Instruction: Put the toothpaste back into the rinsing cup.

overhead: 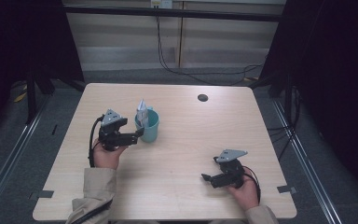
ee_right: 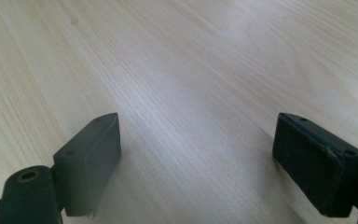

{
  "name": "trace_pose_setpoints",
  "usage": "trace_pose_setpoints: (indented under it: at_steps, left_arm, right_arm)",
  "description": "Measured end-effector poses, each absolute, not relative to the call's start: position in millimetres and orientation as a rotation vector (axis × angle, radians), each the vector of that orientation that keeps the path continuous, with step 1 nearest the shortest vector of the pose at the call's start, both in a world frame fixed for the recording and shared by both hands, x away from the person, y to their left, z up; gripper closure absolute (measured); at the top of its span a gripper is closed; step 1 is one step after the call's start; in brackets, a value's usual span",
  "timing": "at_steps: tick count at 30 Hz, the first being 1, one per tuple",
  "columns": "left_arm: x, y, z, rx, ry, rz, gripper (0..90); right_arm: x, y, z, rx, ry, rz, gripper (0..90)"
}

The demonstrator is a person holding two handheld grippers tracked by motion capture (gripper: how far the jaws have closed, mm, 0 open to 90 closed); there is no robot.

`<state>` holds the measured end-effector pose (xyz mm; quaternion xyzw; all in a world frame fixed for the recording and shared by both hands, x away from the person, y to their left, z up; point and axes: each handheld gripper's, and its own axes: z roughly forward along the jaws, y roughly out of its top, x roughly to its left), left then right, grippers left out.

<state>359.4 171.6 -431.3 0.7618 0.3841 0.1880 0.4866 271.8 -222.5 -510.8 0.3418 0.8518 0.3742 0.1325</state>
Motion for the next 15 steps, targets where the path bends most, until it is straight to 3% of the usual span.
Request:
trace_pose_setpoints:
  at_steps: [15]
  left_arm:
    - [351,179,-443,1.881,0.936,0.427,16.0]
  right_arm:
    - [272,-223,-511,0.989,2.472,1.085,14.6]
